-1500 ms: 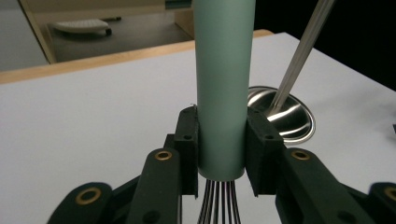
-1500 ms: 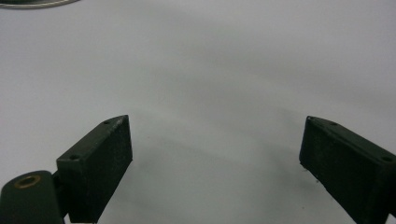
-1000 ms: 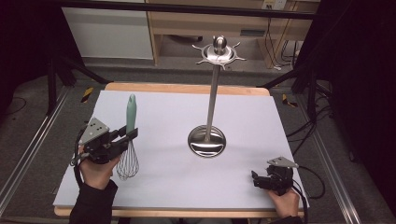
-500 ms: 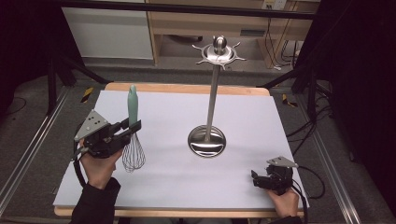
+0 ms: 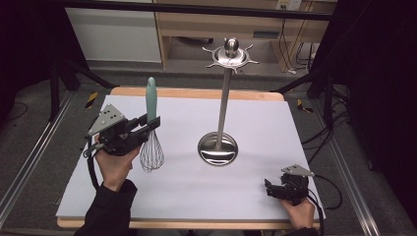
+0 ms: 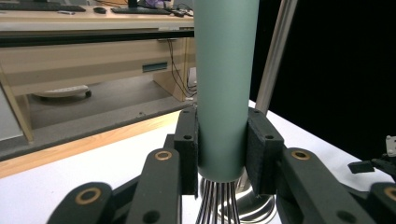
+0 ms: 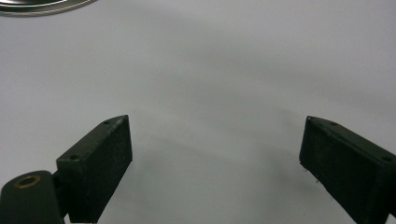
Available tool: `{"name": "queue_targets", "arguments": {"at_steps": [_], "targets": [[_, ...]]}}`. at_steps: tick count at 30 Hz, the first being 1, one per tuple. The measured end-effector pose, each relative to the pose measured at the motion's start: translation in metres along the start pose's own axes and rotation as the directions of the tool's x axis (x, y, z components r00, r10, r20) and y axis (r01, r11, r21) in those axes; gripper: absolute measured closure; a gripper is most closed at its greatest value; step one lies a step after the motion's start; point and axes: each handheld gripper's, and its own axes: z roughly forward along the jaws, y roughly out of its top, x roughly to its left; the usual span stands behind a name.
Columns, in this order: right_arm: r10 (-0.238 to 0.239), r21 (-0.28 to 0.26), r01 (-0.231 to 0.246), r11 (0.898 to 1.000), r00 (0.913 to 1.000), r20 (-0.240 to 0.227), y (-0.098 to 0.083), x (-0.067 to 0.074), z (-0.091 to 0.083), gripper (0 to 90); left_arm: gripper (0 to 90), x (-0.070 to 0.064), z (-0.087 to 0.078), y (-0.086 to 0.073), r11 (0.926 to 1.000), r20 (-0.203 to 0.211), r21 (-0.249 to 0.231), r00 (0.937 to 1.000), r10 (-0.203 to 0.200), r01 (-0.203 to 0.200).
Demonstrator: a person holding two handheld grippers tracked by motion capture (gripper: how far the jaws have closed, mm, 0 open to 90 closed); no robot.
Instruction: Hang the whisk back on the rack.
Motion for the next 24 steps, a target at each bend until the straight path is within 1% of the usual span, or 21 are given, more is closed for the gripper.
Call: {"name": "queue_targets", "arguments": {"at_steps": [5, 13, 16, 17, 23, 24], "targets": [[0.002, -0.001, -0.002, 1.000, 1.0000, -0.002, 0.000, 0.000, 0.000, 9.9, 68.4, -0.007, 0.008, 0.005, 0.9999, 0.015, 0.006, 0.9998, 0.013, -0.013], [0.007, -0.002, -0.007, 1.000, 1.0000, -0.006, 0.000, 0.000, 0.000, 9.9, 68.4, -0.014, 0.019, 0.013, 0.9996, 0.031, 0.015, 0.9993, 0.023, -0.023], [0.009, -0.003, -0.009, 1.000, 0.9999, -0.007, 0.001, 0.000, 0.000, 9.9, 68.4, -0.018, 0.024, 0.017, 0.9994, 0.041, 0.014, 0.9986, 0.032, -0.033], [0.008, -0.005, -0.008, 1.000, 0.9999, -0.007, 0.000, 0.000, 0.000, 9.9, 68.4, -0.020, 0.027, 0.019, 0.9992, 0.051, 0.015, 0.9981, 0.035, -0.036], [0.011, -0.007, -0.011, 1.000, 0.9999, -0.011, 0.001, 0.000, 0.000, 9.9, 68.4, -0.025, 0.035, 0.024, 0.9988, 0.063, 0.023, 0.9972, 0.042, -0.043], [0.011, -0.007, -0.011, 1.000, 0.9999, -0.011, 0.001, 0.000, 0.000, 9.9, 68.4, -0.027, 0.038, 0.026, 0.9985, 0.068, 0.025, 0.9965, 0.048, -0.049]]}}
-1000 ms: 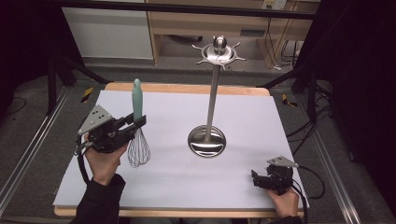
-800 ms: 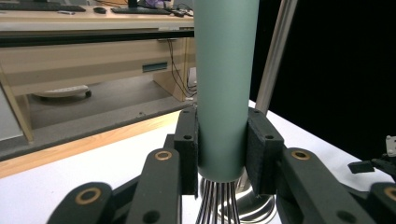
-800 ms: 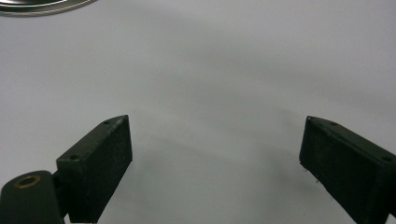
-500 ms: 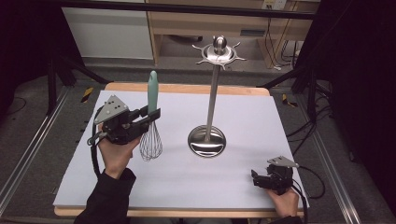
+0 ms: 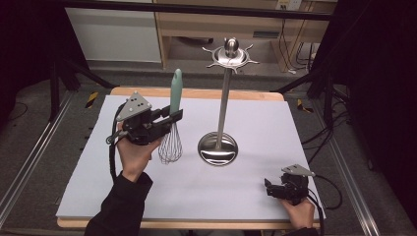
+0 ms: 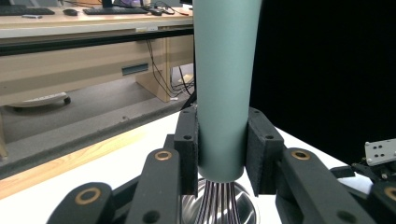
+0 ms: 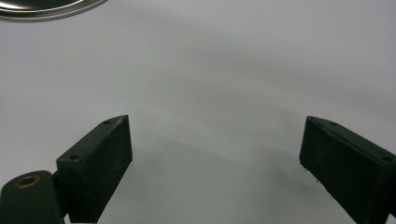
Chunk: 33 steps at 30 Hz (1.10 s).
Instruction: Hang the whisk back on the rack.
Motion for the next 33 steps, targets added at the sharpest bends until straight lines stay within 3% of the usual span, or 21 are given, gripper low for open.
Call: {"name": "queue_targets", "arguments": {"at_steps": [10, 33], "targets": [[0.006, 0.001, -0.006, 1.000, 1.0000, -0.004, 0.000, 0.000, 0.000, 9.9, 68.4, -0.011, 0.014, 0.013, 0.9997, 0.014, 0.001, 0.9996, 0.023, -0.023], [0.004, 0.001, -0.004, 1.000, 1.0000, -0.006, 0.001, 0.001, 0.000, 9.9, 68.4, -0.021, 0.033, 0.030, 0.9986, 0.024, 0.024, 0.9987, 0.046, -0.046]]}}
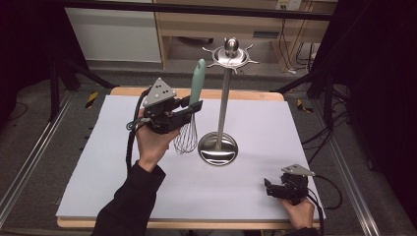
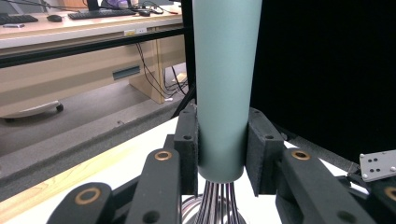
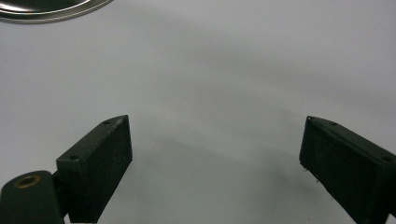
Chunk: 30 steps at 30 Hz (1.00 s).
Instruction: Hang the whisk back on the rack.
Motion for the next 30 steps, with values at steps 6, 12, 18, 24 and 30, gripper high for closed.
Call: {"name": "queue_targets", "arguments": {"at_steps": [6, 12, 18, 24, 30], "targets": [[0.001, 0.000, -0.001, 1.000, 1.0000, -0.001, 0.000, 0.000, 0.000, 9.9, 68.4, -0.001, 0.006, 0.001, 0.9997, -0.012, 0.024, 0.9999, 0.011, -0.011], [0.000, -0.002, 0.000, 1.000, 1.0000, -0.001, 0.000, 0.000, 0.000, 9.9, 68.4, -0.002, 0.011, 0.002, 0.9990, -0.015, 0.042, 0.9998, 0.015, -0.014], [0.000, -0.002, 0.000, 1.000, 1.0000, -0.003, 0.000, 0.000, 0.000, 9.9, 68.4, -0.003, 0.015, 0.005, 0.9979, -0.026, 0.060, 0.9994, 0.023, -0.022], [-0.006, -0.001, 0.006, 1.000, 1.0000, -0.002, 0.000, 0.000, 0.000, 9.8, 68.4, -0.003, 0.020, 0.007, 0.9972, -0.025, 0.071, 0.9994, 0.024, -0.022], [-0.008, 0.000, 0.008, 1.000, 1.0000, -0.003, 0.001, 0.000, 0.000, 9.7, 68.4, -0.004, 0.026, 0.008, 0.9972, -0.023, 0.073, 0.9996, 0.018, -0.016]]}}
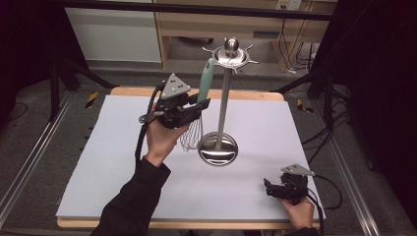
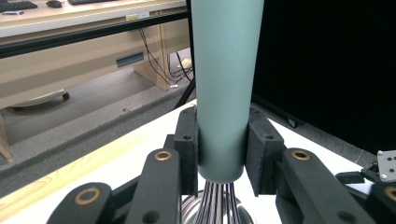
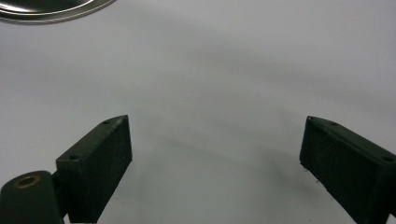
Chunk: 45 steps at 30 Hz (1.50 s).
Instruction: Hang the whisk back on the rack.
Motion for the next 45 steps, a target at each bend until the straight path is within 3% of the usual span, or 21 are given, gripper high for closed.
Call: {"name": "queue_targets", "arguments": {"at_steps": [21, 33, 45], "targets": [[-0.002, -0.001, 0.002, 1.000, 1.0000, -0.004, 0.000, 0.000, 0.000, 9.7, 68.2, 0.001, 0.019, 0.001, 0.9999, 0.002, 0.012, 1.0000, -0.009, 0.009], [0.000, 0.001, 0.000, 1.000, 1.0000, -0.005, 0.000, 0.001, 0.000, 9.7, 68.2, 0.001, 0.029, -0.003, 0.9993, -0.003, -0.037, 1.0000, -0.003, 0.003], [-0.001, 0.001, 0.001, 1.000, 1.0000, -0.005, 0.000, 0.001, 0.000, 9.7, 67.9, 0.000, 0.034, -0.003, 0.9987, -0.021, -0.050, 0.9998, 0.000, -0.001]]}}
